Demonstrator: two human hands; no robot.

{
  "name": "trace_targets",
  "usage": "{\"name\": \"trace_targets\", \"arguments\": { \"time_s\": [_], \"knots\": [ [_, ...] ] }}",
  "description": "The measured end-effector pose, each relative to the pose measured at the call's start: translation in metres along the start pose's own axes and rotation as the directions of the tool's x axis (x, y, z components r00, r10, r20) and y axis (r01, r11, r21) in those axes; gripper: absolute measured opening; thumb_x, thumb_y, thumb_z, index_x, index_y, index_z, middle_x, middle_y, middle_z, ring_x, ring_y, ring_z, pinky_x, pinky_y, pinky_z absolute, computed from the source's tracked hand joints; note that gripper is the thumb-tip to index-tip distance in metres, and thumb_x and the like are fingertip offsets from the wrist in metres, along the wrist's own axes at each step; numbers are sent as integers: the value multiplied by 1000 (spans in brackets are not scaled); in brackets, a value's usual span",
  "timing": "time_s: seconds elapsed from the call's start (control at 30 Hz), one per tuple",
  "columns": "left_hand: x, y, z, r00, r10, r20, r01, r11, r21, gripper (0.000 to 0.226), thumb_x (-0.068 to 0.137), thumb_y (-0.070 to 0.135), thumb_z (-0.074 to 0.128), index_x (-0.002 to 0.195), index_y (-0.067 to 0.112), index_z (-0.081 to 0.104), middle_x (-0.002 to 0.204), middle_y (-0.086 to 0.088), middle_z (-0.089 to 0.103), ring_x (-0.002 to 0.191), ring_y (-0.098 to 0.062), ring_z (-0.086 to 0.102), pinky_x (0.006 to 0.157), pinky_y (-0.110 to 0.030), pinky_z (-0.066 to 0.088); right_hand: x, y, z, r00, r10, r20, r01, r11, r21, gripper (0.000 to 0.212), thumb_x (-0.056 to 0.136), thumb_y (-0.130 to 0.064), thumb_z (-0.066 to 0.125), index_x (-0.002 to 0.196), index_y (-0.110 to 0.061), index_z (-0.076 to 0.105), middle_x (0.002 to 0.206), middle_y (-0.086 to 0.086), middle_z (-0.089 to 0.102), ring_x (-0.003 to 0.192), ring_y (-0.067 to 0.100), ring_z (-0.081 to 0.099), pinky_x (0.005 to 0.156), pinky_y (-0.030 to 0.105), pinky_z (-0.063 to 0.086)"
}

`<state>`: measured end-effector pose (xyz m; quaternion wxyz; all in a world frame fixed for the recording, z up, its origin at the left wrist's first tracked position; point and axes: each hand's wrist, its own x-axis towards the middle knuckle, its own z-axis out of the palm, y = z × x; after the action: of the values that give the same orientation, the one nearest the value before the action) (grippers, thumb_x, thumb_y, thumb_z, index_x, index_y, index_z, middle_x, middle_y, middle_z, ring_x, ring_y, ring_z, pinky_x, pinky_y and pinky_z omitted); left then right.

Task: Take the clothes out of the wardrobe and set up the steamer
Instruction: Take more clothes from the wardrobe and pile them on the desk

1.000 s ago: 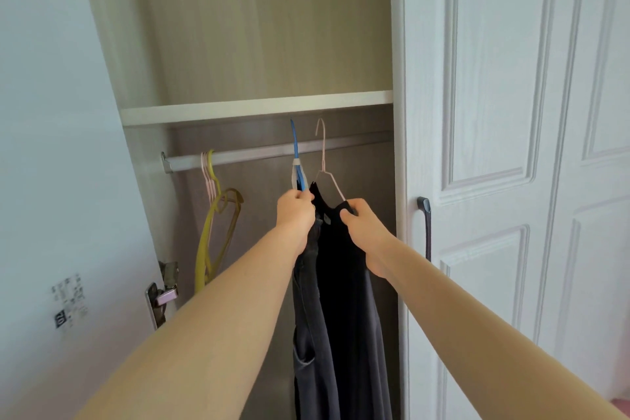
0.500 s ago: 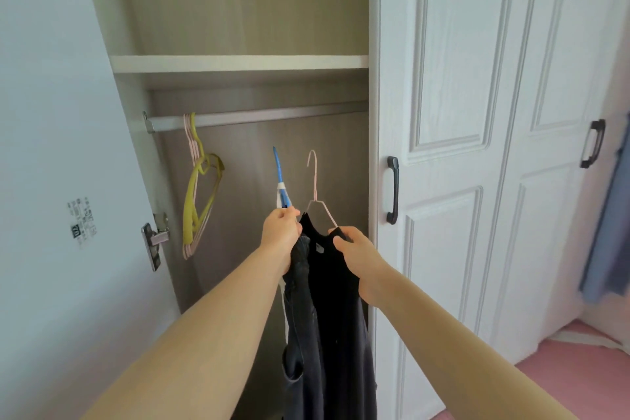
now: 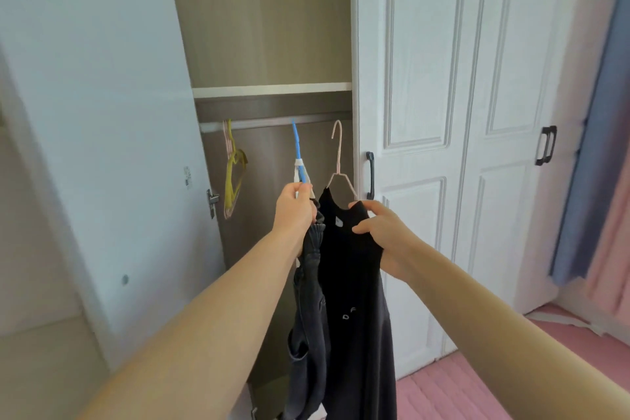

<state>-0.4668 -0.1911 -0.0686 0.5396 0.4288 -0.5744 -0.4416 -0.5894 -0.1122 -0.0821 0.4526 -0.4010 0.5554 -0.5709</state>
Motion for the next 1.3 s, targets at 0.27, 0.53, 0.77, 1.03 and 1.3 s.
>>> {"name": "trace_targets", "arguments": {
  "time_s": [0.27,0.53,0.77,1.03,1.3],
  "knots": [
    [-120,57,-22,995,99,-13,-99,995,-22,25,101,24,39,112,10,56,62,-1,46,47,-6,41,43,-14,40,-121,-24,-5,997,-80,10,80,997,2,40,86,8,51,115,-20,55,118,15,57,109,37,56,98,50,48],
    [-195,86,-58,995,101,-3,-101,995,-8,24,101,20,38,110,8,57,47,5,43,39,-4,39,42,-15,40,-200,-33,-8,998,-62,16,60,995,75,49,79,12,41,115,-14,59,117,20,60,109,39,58,95,48,50],
    [-243,101,-95,992,126,34,-125,992,-8,20,100,19,40,105,10,57,44,6,40,44,-10,39,45,-19,42,-248,-31,-3,999,-32,0,32,998,56,47,82,10,41,119,-13,59,122,17,59,110,36,58,94,43,51],
    [-311,117,-146,993,68,101,-47,979,-197,17,100,17,39,98,10,55,39,2,37,46,-14,37,54,-27,41,-324,-20,29,999,-13,29,12,999,50,46,81,9,41,115,-14,61,118,17,61,99,34,61,90,43,53],
    [-392,129,-212,987,35,156,22,937,-347,25,99,14,33,75,13,40,36,2,29,45,-16,29,56,-31,33,-423,-3,67,999,-22,25,21,999,40,45,82,8,44,117,-17,62,116,16,62,105,34,61,91,43,53]
  ]
}}
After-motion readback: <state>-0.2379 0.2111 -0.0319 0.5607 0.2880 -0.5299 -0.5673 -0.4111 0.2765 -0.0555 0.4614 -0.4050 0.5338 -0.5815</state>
